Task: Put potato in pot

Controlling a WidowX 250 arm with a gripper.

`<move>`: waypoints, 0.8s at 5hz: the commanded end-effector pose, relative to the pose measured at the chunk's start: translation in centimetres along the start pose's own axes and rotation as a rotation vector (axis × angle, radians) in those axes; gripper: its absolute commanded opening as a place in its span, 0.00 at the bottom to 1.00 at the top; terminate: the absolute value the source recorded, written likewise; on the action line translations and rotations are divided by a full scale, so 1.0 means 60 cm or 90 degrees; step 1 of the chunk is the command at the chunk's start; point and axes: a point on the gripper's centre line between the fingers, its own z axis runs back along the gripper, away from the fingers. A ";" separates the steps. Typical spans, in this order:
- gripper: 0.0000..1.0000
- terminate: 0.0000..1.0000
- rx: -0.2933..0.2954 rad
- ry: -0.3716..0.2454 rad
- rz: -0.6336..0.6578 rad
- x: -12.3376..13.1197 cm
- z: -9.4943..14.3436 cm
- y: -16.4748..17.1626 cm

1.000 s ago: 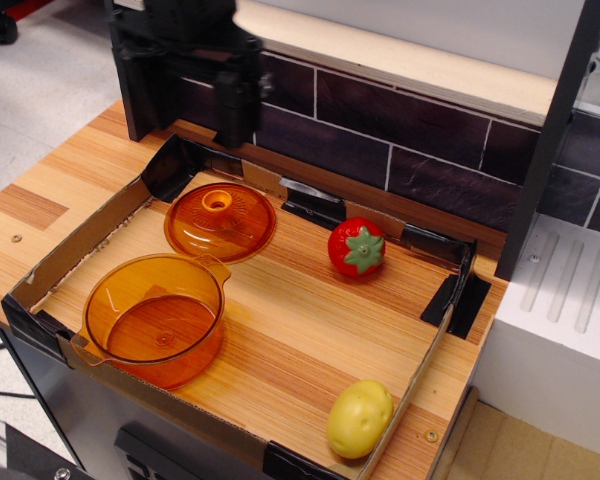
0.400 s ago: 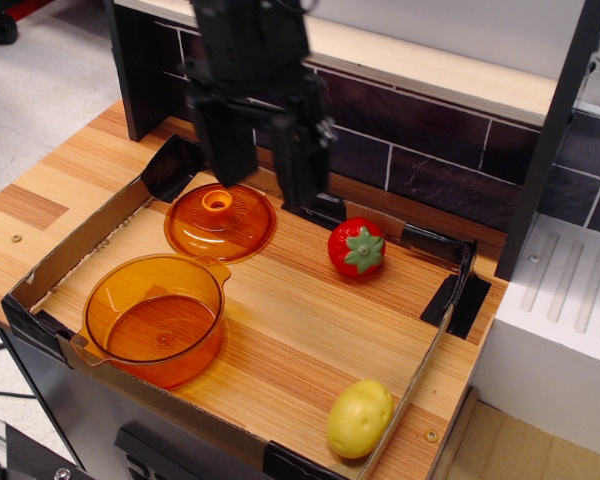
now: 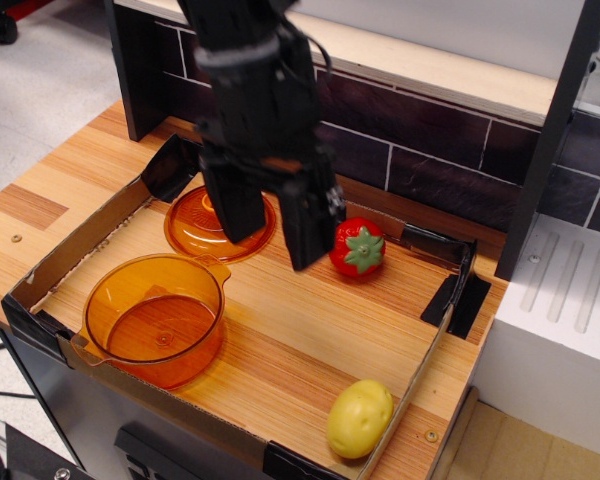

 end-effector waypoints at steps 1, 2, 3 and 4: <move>1.00 0.00 0.015 -0.005 -0.015 0.003 -0.023 -0.012; 1.00 0.00 0.028 -0.005 -0.027 -0.004 -0.046 -0.023; 1.00 0.00 0.035 0.000 -0.033 -0.009 -0.071 -0.034; 1.00 0.00 0.039 0.007 -0.043 -0.017 -0.089 -0.048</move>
